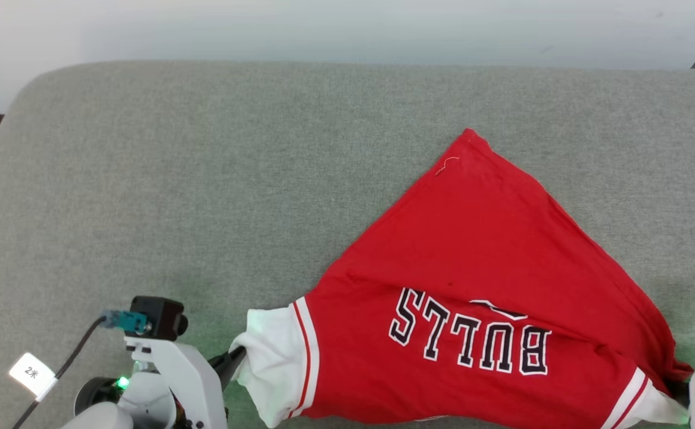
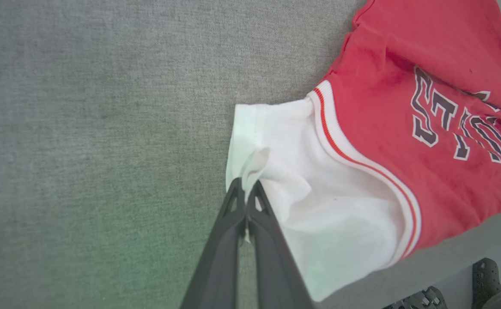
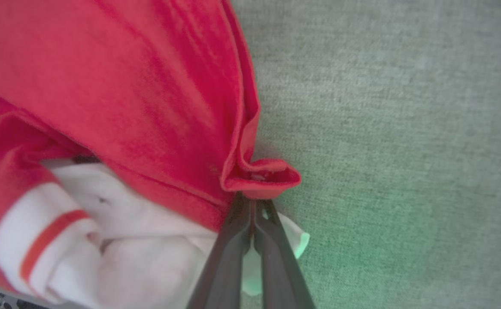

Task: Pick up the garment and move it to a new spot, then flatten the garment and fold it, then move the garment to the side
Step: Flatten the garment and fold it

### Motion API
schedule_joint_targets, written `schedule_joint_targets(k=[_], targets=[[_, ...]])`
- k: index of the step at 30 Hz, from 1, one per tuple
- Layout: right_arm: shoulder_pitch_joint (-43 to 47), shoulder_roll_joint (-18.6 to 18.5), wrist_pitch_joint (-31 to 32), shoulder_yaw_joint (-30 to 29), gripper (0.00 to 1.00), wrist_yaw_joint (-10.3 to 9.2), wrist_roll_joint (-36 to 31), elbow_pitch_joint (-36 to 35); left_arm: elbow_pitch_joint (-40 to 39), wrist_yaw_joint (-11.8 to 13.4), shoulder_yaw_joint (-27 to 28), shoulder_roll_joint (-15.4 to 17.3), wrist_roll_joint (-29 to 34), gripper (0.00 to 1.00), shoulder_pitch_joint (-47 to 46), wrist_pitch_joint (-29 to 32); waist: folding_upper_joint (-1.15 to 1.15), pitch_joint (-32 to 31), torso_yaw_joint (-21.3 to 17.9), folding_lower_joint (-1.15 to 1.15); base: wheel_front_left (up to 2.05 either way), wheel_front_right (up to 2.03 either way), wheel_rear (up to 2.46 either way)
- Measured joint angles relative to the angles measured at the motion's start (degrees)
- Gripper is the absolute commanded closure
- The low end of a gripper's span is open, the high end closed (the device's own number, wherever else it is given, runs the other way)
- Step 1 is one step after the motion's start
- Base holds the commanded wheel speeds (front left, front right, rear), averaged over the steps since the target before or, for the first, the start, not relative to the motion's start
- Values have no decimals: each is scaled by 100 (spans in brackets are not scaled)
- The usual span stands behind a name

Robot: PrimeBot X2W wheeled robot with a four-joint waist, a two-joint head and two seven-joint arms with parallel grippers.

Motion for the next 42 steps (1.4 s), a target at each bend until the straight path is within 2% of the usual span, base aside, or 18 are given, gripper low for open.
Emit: schedule_joint_targets(k=[1,2,3,6,10,14,20,24,27,30,34,38,42], targets=[[-13,25,-58,-3,92,2,-48,58,8,-1,-1,0,-8,100,5,0,0,-15,-10,0,0,0,0],[-19,51,-114,2,66,2,-87,104,13,-2,-1,-1,-19,100,5,0,0,-31,-16,0,0,0,0],[-24,80,-148,-5,2,3,-92,146,19,-11,-3,-2,-26,100,10,0,0,-47,-22,0,0,0,0],[-63,169,-154,-130,0,10,-116,252,31,-12,-3,0,-42,100,43,-1,0,-95,-43,0,0,0,0],[24,215,189,-368,0,-3,-116,53,33,-9,-8,10,-51,100,81,-4,0,-172,-63,0,0,0,0],[301,255,665,-573,0,-9,-120,-491,-9,3,-2,20,-86,100,134,-23,0,-208,-96,0,0,0,0],[389,383,1237,-1003,0,-10,29,-1704,-69,19,-2,20,-86,100,152,-51,0,-195,-67,0,0,0,0],[-45,328,1322,-989,0,-10,31,-2282,-93,8,-41,-34,-64,100,122,-48,0,-142,10,0,0,0,0],[-567,233,1092,-734,0,-11,29,-2308,-65,-27,-64,-110,-24,100,20,-42,0,-91,96,0,0,0,0],[-1234,120,598,-372,0,-11,-74,-1963,2,-116,-114,-229,23,100,-94,-42,0,-33,203,0,0,0,0],[-2113,-20,-103,297,0,-11,-159,-1159,116,-248,-196,-402,81,100,-279,-23,0,61,380,0,0,0,0],[-2995,-245,-766,1103,0,-10,-193,-147,271,-408,-277,-579,142,100,-470,-13,0,178,585,0,0,0,0],[-3705,-515,-1174,1953,0,-10,-166,924,458,-565,-357,-766,179,100,-644,-4,0,305,804,0,0,0,0]])
